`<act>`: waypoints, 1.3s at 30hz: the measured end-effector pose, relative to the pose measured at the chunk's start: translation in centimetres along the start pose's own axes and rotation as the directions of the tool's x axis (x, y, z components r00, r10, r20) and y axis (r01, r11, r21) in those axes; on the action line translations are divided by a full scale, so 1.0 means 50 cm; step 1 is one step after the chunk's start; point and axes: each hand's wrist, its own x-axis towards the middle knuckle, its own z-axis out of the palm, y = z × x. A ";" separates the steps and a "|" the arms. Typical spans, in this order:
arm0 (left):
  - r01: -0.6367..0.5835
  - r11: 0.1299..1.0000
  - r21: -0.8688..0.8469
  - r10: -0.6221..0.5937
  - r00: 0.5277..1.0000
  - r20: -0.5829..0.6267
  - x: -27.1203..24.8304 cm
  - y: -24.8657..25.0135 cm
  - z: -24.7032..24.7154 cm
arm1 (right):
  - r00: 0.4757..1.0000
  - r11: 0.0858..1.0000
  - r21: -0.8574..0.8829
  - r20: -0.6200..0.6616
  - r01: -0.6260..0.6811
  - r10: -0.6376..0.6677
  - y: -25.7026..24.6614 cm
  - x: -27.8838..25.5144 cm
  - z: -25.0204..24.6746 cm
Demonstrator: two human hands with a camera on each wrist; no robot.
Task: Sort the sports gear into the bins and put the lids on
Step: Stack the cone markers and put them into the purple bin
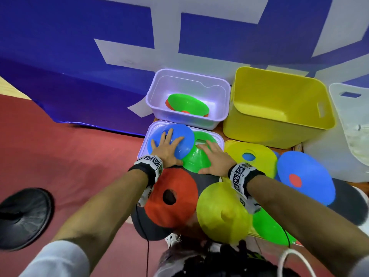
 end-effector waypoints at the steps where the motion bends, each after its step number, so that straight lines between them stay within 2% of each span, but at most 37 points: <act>1: -0.009 1.000 0.013 0.009 1.000 -0.002 0.002 -0.003 0.004 | 1.000 1.000 -0.011 0.000 -0.009 0.009 -0.003 0.004 0.004; 8: -0.038 0.999 0.021 0.039 0.999 -0.029 0.009 -0.023 0.008 | 1.000 0.997 -0.082 -0.001 0.007 -0.007 -0.035 0.013 0.012; 13: -0.054 0.997 -0.053 0.052 0.998 -0.037 0.014 -0.035 0.007 | 1.000 0.994 -0.105 0.006 -0.020 0.021 -0.046 0.017 0.012; 19: -0.087 0.987 -0.134 0.074 0.992 -0.100 -0.004 -0.045 -0.007 | 1.000 0.988 -0.150 0.003 -0.026 0.027 -0.045 0.019 0.015; 27: -0.054 0.986 -0.159 0.031 0.990 -0.140 -0.035 -0.066 -0.023 | 0.999 0.977 -0.212 -0.046 0.003 -0.013 -0.042 0.019 0.018; 31: -0.009 0.983 -0.184 -0.019 0.988 -0.150 -0.048 -0.076 -0.035 | 0.996 0.985 -0.173 -0.078 0.024 -0.038 -0.031 0.012 0.000; 39: -0.090 0.974 -0.208 0.035 0.967 -0.254 -0.066 -0.031 -0.095 | 0.966 0.999 -0.020 -0.257 0.028 -0.033 -0.023 -0.035 -0.056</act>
